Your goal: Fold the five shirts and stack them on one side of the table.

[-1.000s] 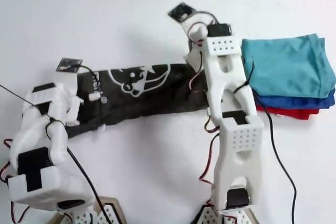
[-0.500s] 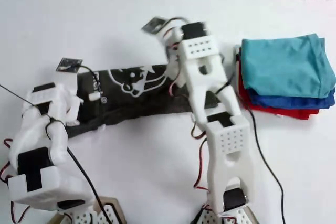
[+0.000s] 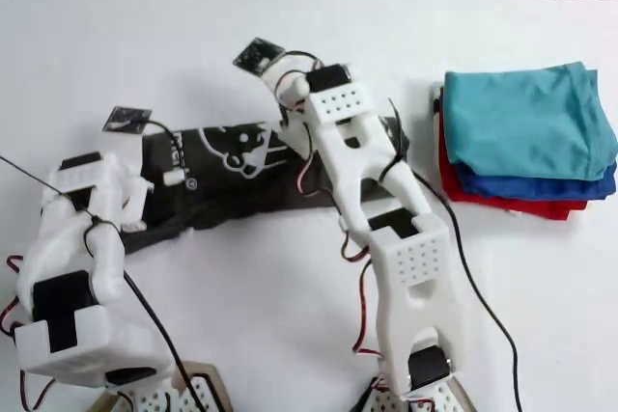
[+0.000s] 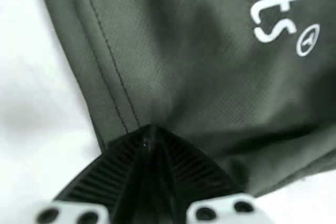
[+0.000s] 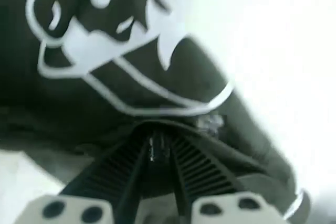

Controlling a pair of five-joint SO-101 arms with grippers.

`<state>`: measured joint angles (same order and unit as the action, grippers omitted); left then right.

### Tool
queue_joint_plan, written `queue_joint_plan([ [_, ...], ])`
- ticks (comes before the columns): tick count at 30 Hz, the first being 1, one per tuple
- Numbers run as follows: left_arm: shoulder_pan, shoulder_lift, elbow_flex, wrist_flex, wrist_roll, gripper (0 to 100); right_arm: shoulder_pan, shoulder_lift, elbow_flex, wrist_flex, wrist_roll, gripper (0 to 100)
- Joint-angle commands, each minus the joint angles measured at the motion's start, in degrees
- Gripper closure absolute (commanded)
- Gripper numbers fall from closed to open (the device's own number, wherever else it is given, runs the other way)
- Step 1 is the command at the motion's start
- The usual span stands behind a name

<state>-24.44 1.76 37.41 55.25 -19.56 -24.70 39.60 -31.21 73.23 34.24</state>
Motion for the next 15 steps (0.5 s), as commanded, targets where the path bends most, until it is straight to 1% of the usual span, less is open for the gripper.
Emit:
queue_joint_plan([
  [1,0.3,-1.1,0.1,-1.1,0.4,97,0.3,-1.1,-0.3,-3.6,-0.6,97.8],
  [8,0.3,-1.1,0.5,-1.2,0.3,97,1.6,-5.2,-2.3,0.9,-0.7,97.8],
  [15,0.3,-1.1,0.5,-1.2,0.3,97,1.8,-10.5,-2.8,8.8,-0.6,97.8],
])
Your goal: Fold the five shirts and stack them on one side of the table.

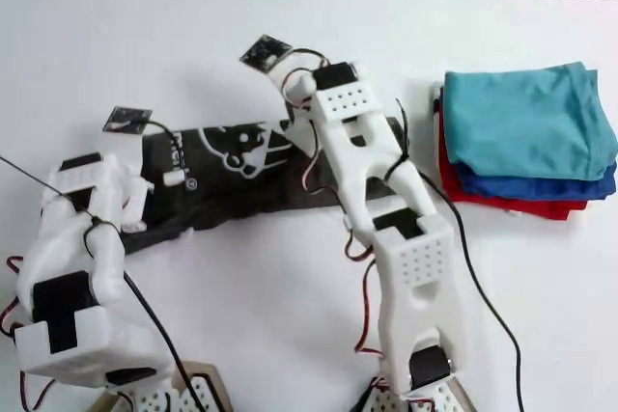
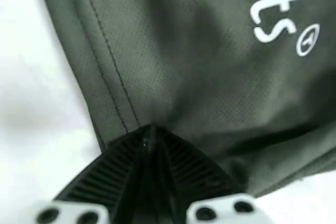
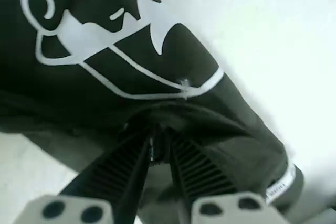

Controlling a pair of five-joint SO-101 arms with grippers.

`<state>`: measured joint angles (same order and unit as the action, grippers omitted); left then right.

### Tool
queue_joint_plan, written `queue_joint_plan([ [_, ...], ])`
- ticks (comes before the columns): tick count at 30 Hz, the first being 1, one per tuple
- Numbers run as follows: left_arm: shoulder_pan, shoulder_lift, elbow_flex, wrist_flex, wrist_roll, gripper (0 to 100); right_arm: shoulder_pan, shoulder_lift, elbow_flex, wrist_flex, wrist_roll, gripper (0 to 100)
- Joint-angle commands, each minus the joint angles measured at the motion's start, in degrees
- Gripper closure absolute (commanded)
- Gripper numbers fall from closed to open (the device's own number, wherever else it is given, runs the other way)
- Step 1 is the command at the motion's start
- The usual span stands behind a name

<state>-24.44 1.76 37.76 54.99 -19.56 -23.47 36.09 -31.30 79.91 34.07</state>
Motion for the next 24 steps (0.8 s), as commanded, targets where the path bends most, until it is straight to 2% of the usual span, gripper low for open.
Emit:
queue_joint_plan([
  [1,0.3,-1.1,0.1,-1.0,0.3,97,1.1,-8.0,-2.7,2.2,-0.5,97.8],
  [6,0.3,-1.1,0.1,-1.0,0.3,97,2.6,-12.5,-1.9,2.3,-0.5,97.9],
  [12,0.3,-1.1,0.1,-1.0,0.4,97,1.5,-9.1,3.6,4.5,-0.4,97.9],
  [20,0.3,-1.1,0.2,-1.0,0.4,97,-1.8,-0.8,4.0,-7.3,-0.5,97.9],
  [24,0.3,-1.1,0.2,-1.0,0.4,97,-1.5,0.2,3.9,-7.7,-0.5,97.9],
])
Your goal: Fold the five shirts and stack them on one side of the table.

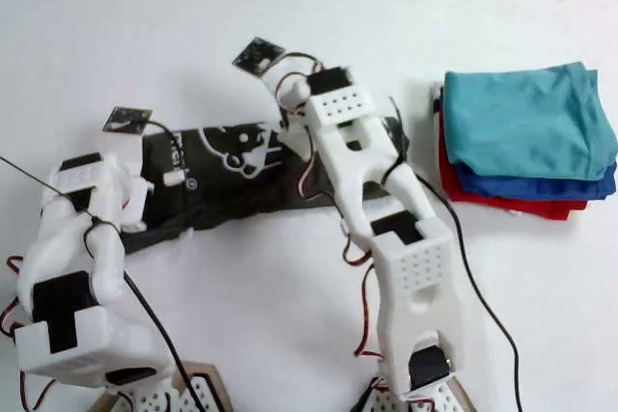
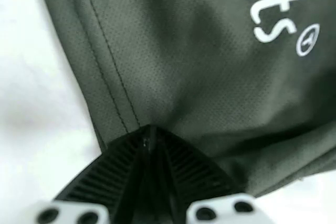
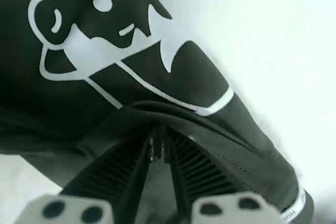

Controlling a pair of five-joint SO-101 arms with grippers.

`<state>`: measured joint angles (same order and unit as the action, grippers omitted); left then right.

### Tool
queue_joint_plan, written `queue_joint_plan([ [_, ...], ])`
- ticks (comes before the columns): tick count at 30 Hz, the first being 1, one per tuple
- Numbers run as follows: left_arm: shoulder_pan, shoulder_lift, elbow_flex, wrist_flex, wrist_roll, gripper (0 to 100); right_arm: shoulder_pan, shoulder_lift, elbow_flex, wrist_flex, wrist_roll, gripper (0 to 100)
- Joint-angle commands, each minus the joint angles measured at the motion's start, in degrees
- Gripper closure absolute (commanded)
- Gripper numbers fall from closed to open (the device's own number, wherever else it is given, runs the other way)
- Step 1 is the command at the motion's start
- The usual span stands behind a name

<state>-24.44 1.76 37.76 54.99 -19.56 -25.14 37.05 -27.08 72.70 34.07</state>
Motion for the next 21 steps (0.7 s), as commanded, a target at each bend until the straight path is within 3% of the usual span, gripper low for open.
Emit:
queue_joint_plan([
  [1,0.3,-1.1,0.2,-1.0,0.4,97,0.7,-1.9,-0.4,1.1,-0.5,97.9],
  [12,1.1,-1.1,0.2,-1.0,0.4,97,10.3,-19.4,4.5,13.9,-0.4,97.9],
  [21,1.9,-1.1,0.3,-1.0,0.4,97,16.7,-19.7,25.4,-3.5,0.0,97.9],
])
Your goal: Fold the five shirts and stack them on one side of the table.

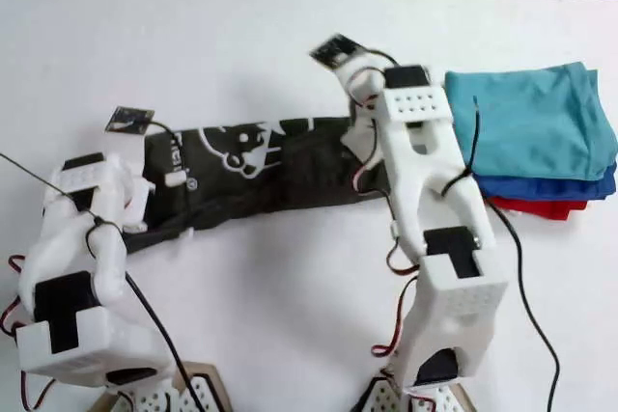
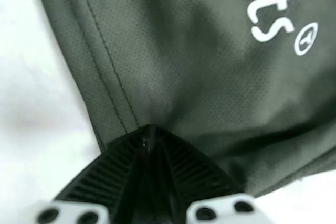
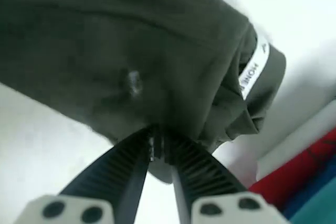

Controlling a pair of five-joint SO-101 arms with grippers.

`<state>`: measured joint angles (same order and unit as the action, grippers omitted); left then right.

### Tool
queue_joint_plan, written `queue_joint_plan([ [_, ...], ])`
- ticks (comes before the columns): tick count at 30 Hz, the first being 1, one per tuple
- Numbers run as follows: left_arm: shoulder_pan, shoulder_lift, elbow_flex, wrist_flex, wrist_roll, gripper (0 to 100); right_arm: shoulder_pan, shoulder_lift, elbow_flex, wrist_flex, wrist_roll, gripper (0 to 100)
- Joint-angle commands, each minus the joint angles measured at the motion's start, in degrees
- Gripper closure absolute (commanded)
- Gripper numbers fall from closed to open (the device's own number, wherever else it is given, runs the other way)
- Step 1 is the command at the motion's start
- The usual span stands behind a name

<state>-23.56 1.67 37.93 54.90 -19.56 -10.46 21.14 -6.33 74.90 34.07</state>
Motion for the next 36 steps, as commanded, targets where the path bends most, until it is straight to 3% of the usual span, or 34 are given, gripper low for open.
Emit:
queue_joint_plan([
  [1,1.1,-1.0,0.1,-0.9,0.4,97,2.9,-3.8,6.6,-7.1,0.0,97.9],
  [8,1.1,-1.0,0.1,-1.0,0.4,97,8.8,-4.1,14.4,-8.7,2.0,97.9],
  [14,1.1,-1.0,0.1,-1.0,0.4,97,8.9,-7.2,17.2,-8.7,5.8,97.9],
  [26,1.3,-1.6,-1.7,-0.3,0.4,97,7.9,-40.3,20.5,2.2,5.5,97.9],
  [30,2.3,-1.6,-8.7,8.3,0.7,97,8.0,-47.3,31.7,1.6,5.7,97.8],
  [36,3.9,-1.3,-23.5,22.9,8.8,97,14.6,-52.4,47.6,-6.1,6.1,97.8],
])
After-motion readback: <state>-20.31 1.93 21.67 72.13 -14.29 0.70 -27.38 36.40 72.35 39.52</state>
